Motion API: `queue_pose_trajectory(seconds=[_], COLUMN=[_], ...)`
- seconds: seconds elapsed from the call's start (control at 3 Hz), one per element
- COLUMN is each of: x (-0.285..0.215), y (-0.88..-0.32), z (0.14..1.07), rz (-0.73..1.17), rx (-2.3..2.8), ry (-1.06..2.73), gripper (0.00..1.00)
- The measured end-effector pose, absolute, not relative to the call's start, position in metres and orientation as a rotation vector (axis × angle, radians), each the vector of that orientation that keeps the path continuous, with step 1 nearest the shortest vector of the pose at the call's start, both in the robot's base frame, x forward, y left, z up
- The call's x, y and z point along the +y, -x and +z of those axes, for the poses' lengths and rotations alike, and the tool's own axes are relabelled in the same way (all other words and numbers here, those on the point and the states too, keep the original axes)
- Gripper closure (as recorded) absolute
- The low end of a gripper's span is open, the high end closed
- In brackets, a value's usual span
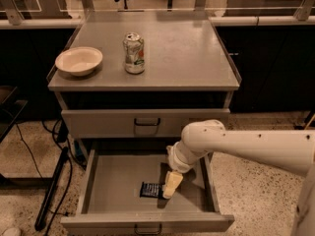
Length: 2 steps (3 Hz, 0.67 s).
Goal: Pick rxbar blueberry from middle drawer and place on counter
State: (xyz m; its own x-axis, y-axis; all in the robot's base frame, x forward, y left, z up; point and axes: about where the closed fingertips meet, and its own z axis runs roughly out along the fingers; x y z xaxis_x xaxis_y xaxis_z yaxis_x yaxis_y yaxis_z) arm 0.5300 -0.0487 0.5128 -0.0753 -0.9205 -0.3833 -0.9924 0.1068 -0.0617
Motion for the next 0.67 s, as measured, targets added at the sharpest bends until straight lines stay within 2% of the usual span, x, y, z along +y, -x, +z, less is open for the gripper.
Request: queue_pose_trajectory(seconds=[0.67], x=[-0.039], y=[-0.530], z=[0.495], rz=[0.348], rx=[2.057], ry=[1.880], gripper=[0.00])
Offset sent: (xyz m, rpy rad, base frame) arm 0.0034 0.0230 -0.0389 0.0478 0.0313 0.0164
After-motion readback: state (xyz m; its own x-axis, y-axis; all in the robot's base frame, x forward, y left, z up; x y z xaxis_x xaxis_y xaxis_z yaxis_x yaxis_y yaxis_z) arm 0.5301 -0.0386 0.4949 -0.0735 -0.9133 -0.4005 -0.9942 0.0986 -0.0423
